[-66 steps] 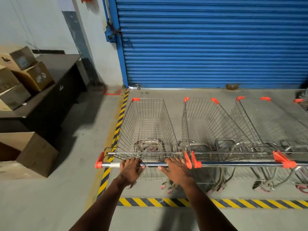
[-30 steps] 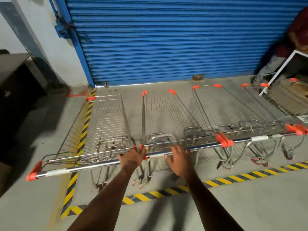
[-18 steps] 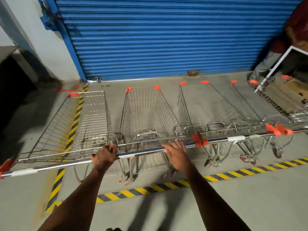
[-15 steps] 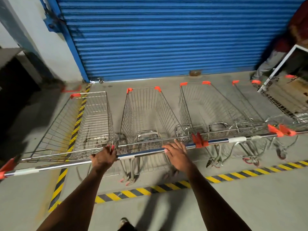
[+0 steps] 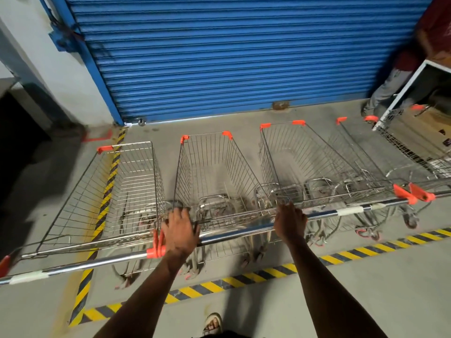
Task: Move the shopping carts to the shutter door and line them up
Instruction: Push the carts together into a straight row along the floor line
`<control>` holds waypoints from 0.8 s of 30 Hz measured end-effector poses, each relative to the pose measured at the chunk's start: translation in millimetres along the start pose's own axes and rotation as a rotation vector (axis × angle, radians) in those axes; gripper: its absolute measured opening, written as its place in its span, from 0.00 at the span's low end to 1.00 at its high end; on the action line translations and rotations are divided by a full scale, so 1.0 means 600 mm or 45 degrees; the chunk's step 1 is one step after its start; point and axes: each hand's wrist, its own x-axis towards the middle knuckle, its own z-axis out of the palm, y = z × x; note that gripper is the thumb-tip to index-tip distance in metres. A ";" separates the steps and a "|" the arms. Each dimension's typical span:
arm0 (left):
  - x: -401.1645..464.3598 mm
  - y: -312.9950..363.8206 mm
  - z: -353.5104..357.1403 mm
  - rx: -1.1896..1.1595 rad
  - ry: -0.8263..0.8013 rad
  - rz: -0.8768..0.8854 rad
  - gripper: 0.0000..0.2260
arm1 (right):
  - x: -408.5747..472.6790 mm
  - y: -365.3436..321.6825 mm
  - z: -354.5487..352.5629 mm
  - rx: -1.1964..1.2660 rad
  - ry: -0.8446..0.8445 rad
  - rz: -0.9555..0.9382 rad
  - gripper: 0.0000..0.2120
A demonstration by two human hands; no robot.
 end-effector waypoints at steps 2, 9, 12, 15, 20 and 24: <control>0.013 0.041 -0.002 -0.100 -0.006 0.126 0.28 | 0.003 0.000 -0.007 -0.009 0.019 -0.022 0.10; 0.024 0.161 0.030 -0.396 -0.228 0.341 0.21 | 0.024 0.011 -0.004 0.216 0.096 0.080 0.12; 0.018 0.217 0.053 -0.497 -0.296 0.383 0.18 | 0.049 0.040 0.000 0.203 -0.063 0.170 0.17; 0.015 0.288 0.068 -0.593 -0.317 0.388 0.18 | 0.069 0.071 0.016 0.162 -0.151 0.026 0.29; 0.015 0.424 0.067 -0.790 -0.308 0.247 0.14 | 0.084 0.093 0.002 0.233 -0.213 -0.034 0.19; 0.019 0.515 0.085 -0.716 -0.234 0.086 0.18 | 0.093 0.107 -0.018 0.265 -0.316 -0.191 0.11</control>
